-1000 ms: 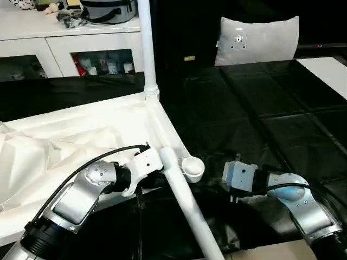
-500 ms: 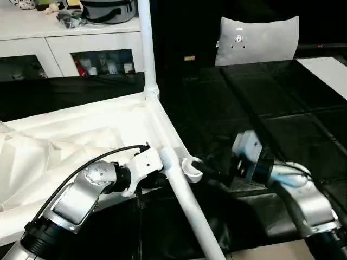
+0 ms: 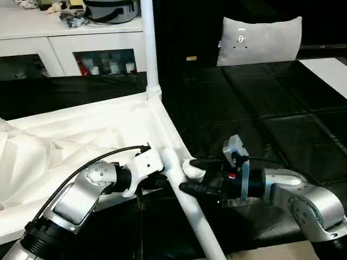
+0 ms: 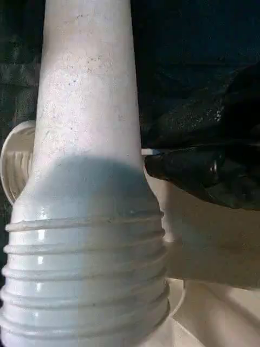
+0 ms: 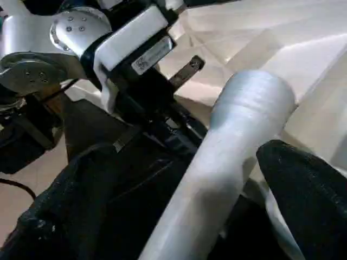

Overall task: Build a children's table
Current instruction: Insert table leg to table base

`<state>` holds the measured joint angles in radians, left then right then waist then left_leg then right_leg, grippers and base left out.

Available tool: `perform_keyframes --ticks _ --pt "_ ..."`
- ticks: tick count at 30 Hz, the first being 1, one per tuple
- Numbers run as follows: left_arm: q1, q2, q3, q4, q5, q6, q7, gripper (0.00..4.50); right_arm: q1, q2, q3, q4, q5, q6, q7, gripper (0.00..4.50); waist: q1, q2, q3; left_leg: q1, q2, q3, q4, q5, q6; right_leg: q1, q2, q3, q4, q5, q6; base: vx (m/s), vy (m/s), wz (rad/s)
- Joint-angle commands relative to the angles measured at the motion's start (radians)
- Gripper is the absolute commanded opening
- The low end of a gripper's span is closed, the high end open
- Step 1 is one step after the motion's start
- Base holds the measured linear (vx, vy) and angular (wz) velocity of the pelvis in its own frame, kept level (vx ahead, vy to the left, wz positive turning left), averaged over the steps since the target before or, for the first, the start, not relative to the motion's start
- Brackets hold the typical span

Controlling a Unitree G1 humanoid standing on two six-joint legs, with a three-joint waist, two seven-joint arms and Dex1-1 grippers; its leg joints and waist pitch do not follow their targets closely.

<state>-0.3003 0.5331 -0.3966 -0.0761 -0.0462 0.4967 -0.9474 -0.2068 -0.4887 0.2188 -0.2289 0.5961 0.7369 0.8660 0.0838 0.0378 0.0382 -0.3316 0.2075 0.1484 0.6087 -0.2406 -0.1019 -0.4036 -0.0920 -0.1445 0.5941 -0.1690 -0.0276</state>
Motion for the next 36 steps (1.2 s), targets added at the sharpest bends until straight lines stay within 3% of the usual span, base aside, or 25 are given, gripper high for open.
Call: perform_keyframes --ticks 1,8,16,26,36 --pt "-0.006 0.012 -0.007 -0.039 -0.001 0.001 -0.011 0.0 0.002 -0.006 0.029 -0.026 -0.004 0.047 -0.024 4.49 0.005 0.003 -0.06 -0.018 0.017 0.002 -0.073 -0.069 0.038 0.068 -0.054 0.064 -0.068 -0.252 -0.126 0.0 0.0 0.0" --pt "-0.006 0.013 -0.005 -0.037 -0.001 -0.001 -0.014 0.0 -0.004 -0.023 0.047 -0.065 -0.004 0.197 -0.099 4.49 0.009 0.004 -0.058 -0.019 0.016 0.002 -0.074 -0.071 0.023 0.069 -0.054 0.065 -0.07 -0.262 -0.11 0.0 0.0 0.0" --pt "-0.009 0.01 -0.009 -0.035 0.0 -0.001 -0.012 0.0 -0.007 -0.025 0.046 -0.075 -0.003 0.262 -0.133 4.49 0.009 0.004 -0.058 -0.019 0.016 0.002 -0.074 -0.071 0.018 0.069 -0.054 0.064 -0.071 -0.267 -0.104 0.0 0.0 0.0" --pt "-0.007 0.012 -0.009 -0.039 0.002 0.0 -0.012 0.0 -0.002 0.046 0.052 -0.039 -0.004 0.302 -0.194 3.56 0.008 0.007 -0.059 -0.019 0.017 0.0 -0.075 -0.076 0.005 0.068 -0.055 0.064 -0.07 -0.255 -0.109 0.0 0.0 0.0" --pt "-0.01 0.011 -0.009 -0.035 0.008 -0.004 -0.004 0.0 0.005 0.088 0.08 0.027 -0.062 0.299 -0.255 2.7 0.007 0.005 -0.058 -0.019 0.016 0.002 -0.076 -0.08 -0.001 0.068 -0.056 0.064 -0.071 -0.263 -0.105 0.0 0.0 0.0"
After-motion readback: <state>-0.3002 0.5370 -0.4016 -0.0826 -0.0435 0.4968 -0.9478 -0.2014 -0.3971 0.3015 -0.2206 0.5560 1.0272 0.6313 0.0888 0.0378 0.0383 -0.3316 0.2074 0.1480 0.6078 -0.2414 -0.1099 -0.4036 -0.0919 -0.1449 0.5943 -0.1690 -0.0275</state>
